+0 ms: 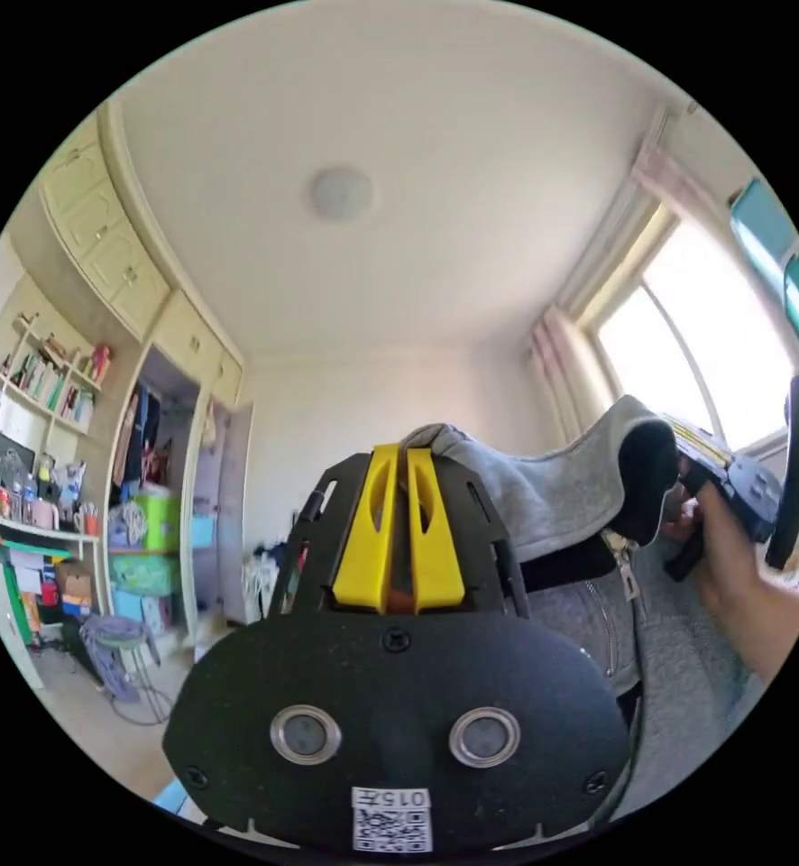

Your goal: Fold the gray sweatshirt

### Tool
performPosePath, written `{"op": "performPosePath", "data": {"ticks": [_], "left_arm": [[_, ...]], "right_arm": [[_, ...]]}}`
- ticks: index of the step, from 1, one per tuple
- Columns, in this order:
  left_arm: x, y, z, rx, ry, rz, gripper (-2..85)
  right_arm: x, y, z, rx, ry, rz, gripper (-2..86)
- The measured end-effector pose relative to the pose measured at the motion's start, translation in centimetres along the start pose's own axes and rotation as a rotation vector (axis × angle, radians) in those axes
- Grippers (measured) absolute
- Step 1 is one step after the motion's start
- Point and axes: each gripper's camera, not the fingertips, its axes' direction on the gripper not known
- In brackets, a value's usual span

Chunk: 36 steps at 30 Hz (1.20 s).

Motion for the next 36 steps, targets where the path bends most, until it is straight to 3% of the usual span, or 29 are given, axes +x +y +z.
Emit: {"op": "performPosePath", "data": {"ticks": [2,6,9,11,17,20,26,32,36], "left_arm": [[-0.9,8.1,9.3,-0.346,0.007,-0.008,3.3],[-1.9,18.4,9.6,-0.499,0.281,-0.009,7.1],[-2.0,23.9,4.1,-0.618,0.45,0.039,7.3],[-1.2,26.6,-0.9,-0.759,0.619,0.095,7.6],[3.6,26.5,-10.4,-0.895,1.004,0.183,10.0],[7.8,25.0,-11.1,-0.936,1.149,0.321,12.4],[13.3,24.6,-8.8,-1.056,1.12,0.584,12.8],[10.9,22.5,-5.8,-1.102,1.114,0.454,6.9],[7.9,21.3,-3.6,-1.121,1.105,0.307,2.8]], "right_arm": [[-0.4,8.2,11.5,-0.387,-0.132,0.071,5.5],[-3.2,23.3,15.9,-0.625,-0.396,0.076,8.6],[-6.5,33.1,12.0,-0.691,-0.458,-0.045,7.7],[-9.1,38.4,7.6,-0.756,-0.602,-0.113,7.6],[-18.9,45.8,-6.7,-0.83,-1.006,-0.248,9.6],[-25.0,48.5,-11.2,-0.894,-1.061,-0.407,11.4],[-32.4,51.8,-11.8,-0.999,-1.136,-0.511,11.1],[-32.9,53.9,-11.2,-1.114,-1.253,-0.428,13.9],[-34.8,55.9,-13.4,-1.126,-1.205,-0.527,13.5]]}}
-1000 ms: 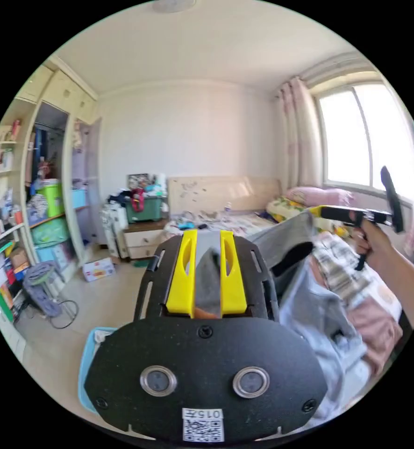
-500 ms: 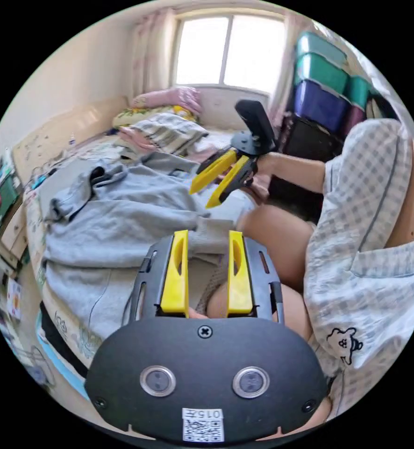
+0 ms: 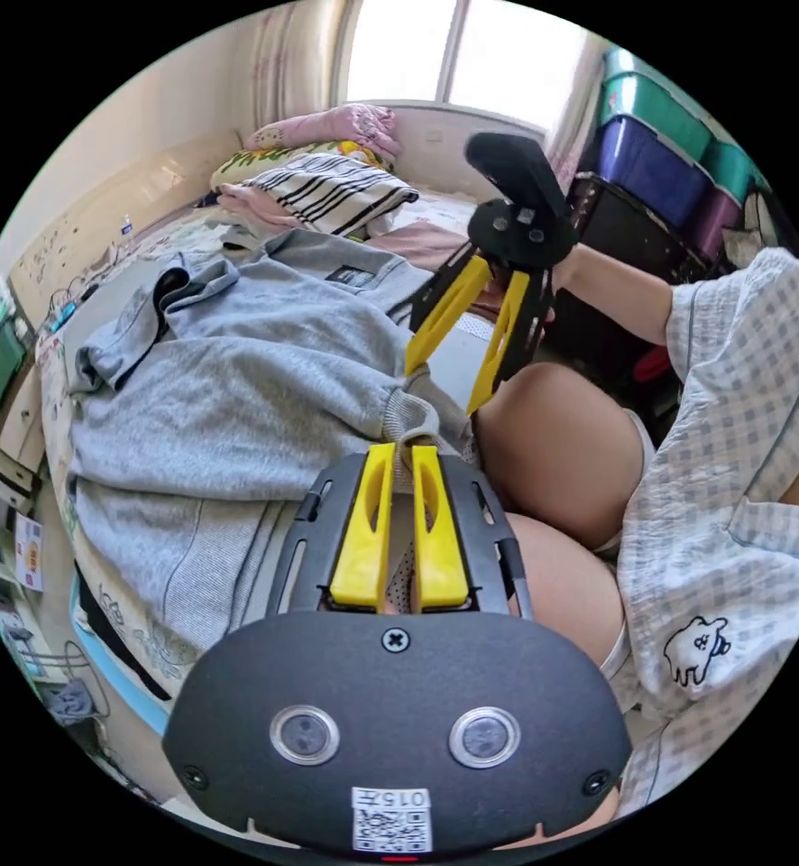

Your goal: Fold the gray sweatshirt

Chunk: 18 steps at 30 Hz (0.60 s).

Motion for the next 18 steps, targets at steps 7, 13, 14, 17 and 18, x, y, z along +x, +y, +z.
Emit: {"op": "performPosePath", "data": {"ticks": [7,13,14,17,18], "left_arm": [[-4.9,-0.9,-9.7,0.154,0.003,-0.088,1.2],[-18.7,8.1,-34.4,0.853,-0.593,-0.813,0.8],[-20.1,11.0,-36.4,0.936,-0.698,-0.964,1.1],[-20.3,15.5,-36.5,0.922,-0.763,-1.121,4.0],[-20.0,16.0,-35.8,0.907,-0.73,-1.099,4.9]], "right_arm": [[-0.3,1.9,-2.9,0.058,0.142,0.057,5.2],[13.7,23.5,-30.1,0.804,0.642,0.934,5.3],[14.2,29.8,-32.0,0.899,0.717,1.114,5.5],[12.7,39.1,-29.2,0.838,0.666,1.256,6.7],[12.0,39.8,-27.8,0.799,0.641,1.223,7.2]]}}
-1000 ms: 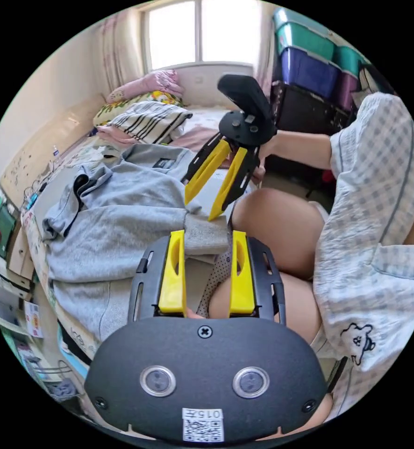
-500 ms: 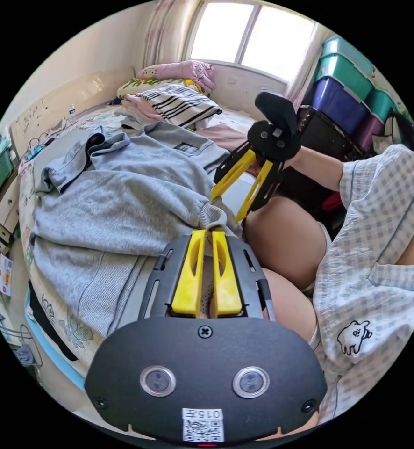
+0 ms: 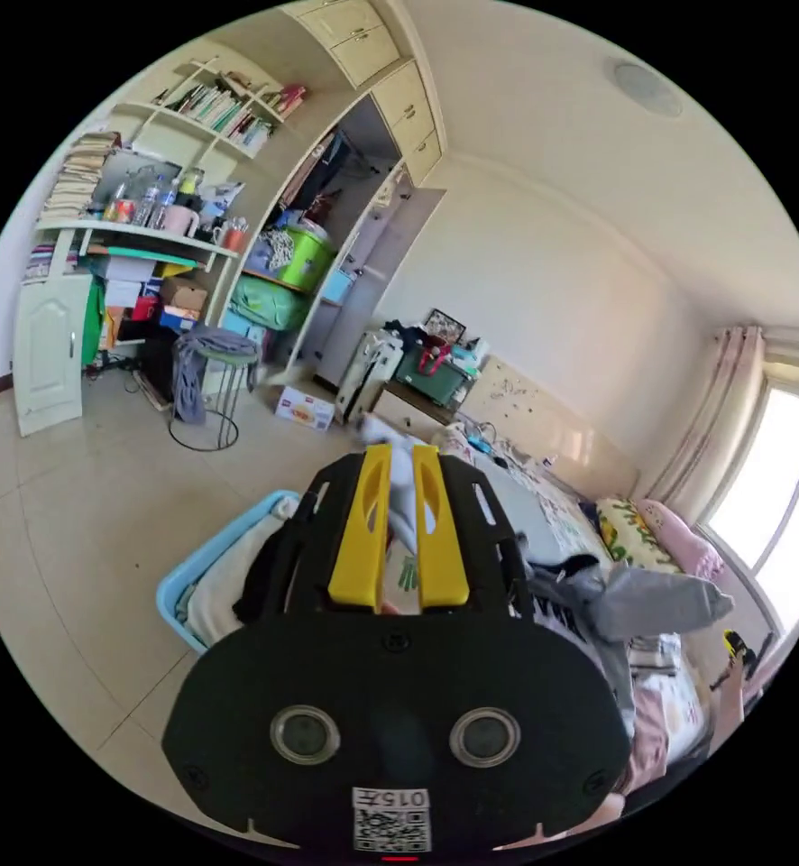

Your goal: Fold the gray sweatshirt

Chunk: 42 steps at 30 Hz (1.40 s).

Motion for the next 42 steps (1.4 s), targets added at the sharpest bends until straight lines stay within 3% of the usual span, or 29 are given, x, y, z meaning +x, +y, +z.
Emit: {"op": "performPosePath", "data": {"ticks": [5,11,24,34,42], "left_arm": [[1.2,10.4,3.9,-0.534,0.337,0.099,8.4],[6.9,14.5,6.8,-0.826,0.402,0.246,11.0],[8.5,11.5,7.3,-0.911,0.324,0.205,5.2],[9.9,6.1,-0.7,-0.764,0.296,0.291,0.6],[9.3,7.9,-6.3,-0.873,0.251,0.476,0.9]], "right_arm": [[-0.3,17.4,4.3,-0.431,-0.2,-0.243,11.2],[-3.8,25.9,6.5,-0.631,-0.245,-0.391,13.4],[-1.7,29.7,2.4,-0.602,-0.324,-0.242,5.6],[-7.0,33.7,-7.9,-0.639,-0.289,-0.392,4.9],[-11.1,41.9,-11.8,-0.83,-0.218,-0.625,4.9]]}}
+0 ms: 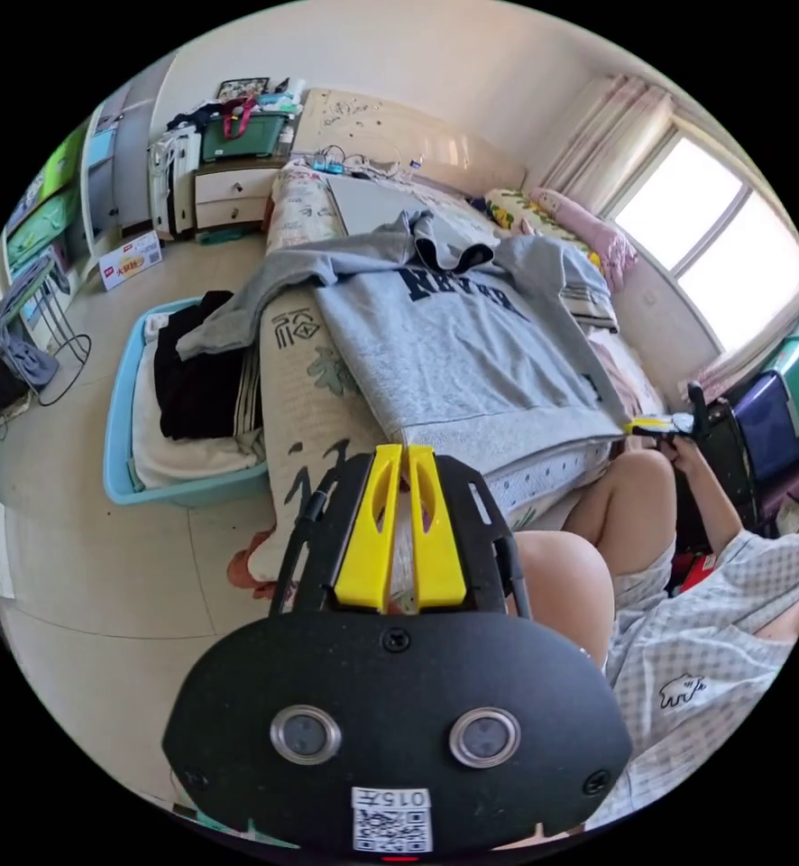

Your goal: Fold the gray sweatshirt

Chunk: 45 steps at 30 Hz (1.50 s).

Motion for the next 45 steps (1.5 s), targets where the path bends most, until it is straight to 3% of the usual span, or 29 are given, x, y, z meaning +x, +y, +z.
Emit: {"op": "performPosePath", "data": {"ticks": [6,10,15,19,22,24,27,29,30,32,35,39,41,45], "left_arm": [[-0.2,-1.0,1.8,-0.158,-0.028,0.053,3.7],[-1.2,-5.1,-2.4,-0.053,-0.081,0.083,6.4],[-1.5,-16.6,-2.2,0.137,0.064,0.07,8.6],[-1.5,-28.4,5.2,0.175,0.289,0.014,10.6],[-1.0,-34.9,11.2,0.079,0.28,-0.007,12.3],[-0.5,-37.7,14.2,0.011,0.2,0.019,12.3],[-0.5,-41.5,17.5,-0.07,0.238,0.06,5.5],[-1.7,-44.9,18.2,-0.029,0.436,0.014,1.9],[-2.1,-45.6,18.0,0.022,0.453,-0.011,1.9],[-4.0,-47.0,16.7,0.31,0.364,-0.181,2.6],[-5.8,-46.2,17.6,0.437,0.387,-0.304,9.0],[-5.0,-43.2,17.8,0.24,0.282,-0.091,10.9],[-4.2,-39.4,16.3,0.144,0.156,0.126,12.3],[-3.8,-36.5,15.3,0.072,-0.137,0.325,13.6]], "right_arm": [[-0.9,-1.3,-0.6,-0.097,-0.031,-0.069,7.1],[0.0,-4.9,-6.4,0.007,0.107,-0.084,8.2],[-3.3,-17.6,-8.3,0.265,0.206,-0.27,10.6],[-7.0,-32.1,-2.4,0.28,0.186,-0.454,13.7],[-8.7,-40.1,2.9,0.199,0.263,-0.534,16.3],[-9.7,-43.0,5.9,0.147,0.328,-0.6,15.6],[-10.8,-46.0,9.0,0.114,0.449,-0.692,7.2],[-8.9,-49.5,7.1,0.227,0.424,-0.534,3.2],[-7.7,-50.6,6.3,0.264,0.41,-0.454,3.0],[-1.4,-53.0,3.7,0.401,0.337,-0.054,4.4],[3.1,-51.7,3.9,0.41,0.252,0.162,6.7],[1.7,-46.9,6.1,0.313,0.337,0.006,8.2],[0.5,-42.9,7.4,0.266,0.409,-0.093,8.2],[-0.9,-39.9,8.3,0.243,0.281,-0.143,7.5]]}}
